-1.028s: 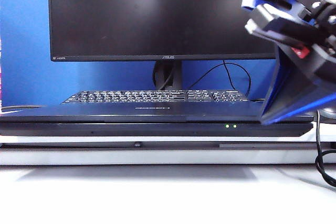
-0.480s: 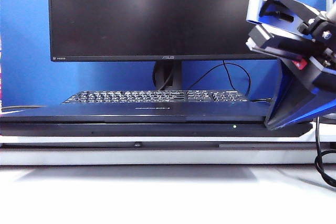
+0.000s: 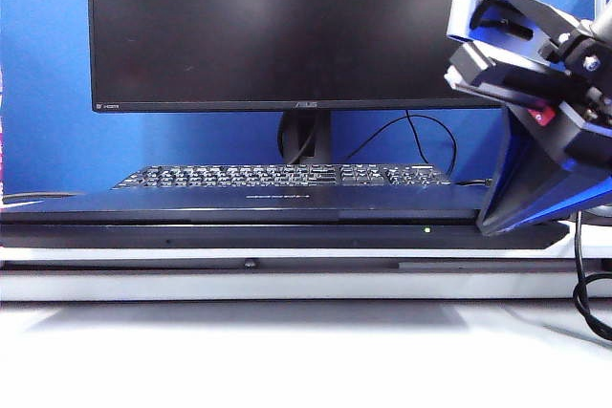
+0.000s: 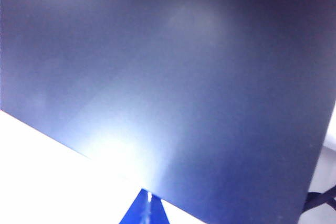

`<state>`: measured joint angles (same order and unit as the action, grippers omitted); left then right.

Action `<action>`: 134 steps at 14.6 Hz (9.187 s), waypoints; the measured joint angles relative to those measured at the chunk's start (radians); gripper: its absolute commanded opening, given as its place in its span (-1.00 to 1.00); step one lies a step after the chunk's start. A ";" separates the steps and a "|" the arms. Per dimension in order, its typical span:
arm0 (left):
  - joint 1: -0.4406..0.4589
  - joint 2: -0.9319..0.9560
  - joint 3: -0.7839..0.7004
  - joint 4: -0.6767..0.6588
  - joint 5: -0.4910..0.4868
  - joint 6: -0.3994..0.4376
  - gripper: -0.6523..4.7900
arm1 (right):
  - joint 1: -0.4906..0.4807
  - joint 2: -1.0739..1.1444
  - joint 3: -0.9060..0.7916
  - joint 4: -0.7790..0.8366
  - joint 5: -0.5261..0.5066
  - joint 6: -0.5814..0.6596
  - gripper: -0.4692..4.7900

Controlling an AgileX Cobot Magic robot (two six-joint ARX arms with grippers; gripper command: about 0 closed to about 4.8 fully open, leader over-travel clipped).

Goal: Open the lid of the black laptop.

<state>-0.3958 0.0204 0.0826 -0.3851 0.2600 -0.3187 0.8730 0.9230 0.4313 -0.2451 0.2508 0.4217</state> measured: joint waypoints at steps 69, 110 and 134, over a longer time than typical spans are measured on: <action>-0.169 1.038 0.586 -0.082 -0.184 0.120 -0.78 | -0.001 0.004 -0.004 0.097 0.068 -0.004 -0.83; -0.150 1.061 0.875 0.391 -0.357 0.281 -0.78 | -0.303 0.091 0.427 0.182 -0.049 -0.277 -0.83; -0.143 1.177 1.051 -0.041 -0.284 0.307 -0.78 | -0.311 0.095 0.451 0.142 -0.069 -0.296 -0.83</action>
<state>-0.5385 1.1976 1.1339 -0.4259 -0.0238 -0.0120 0.5621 1.0183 0.8818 -0.1036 0.1818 0.1257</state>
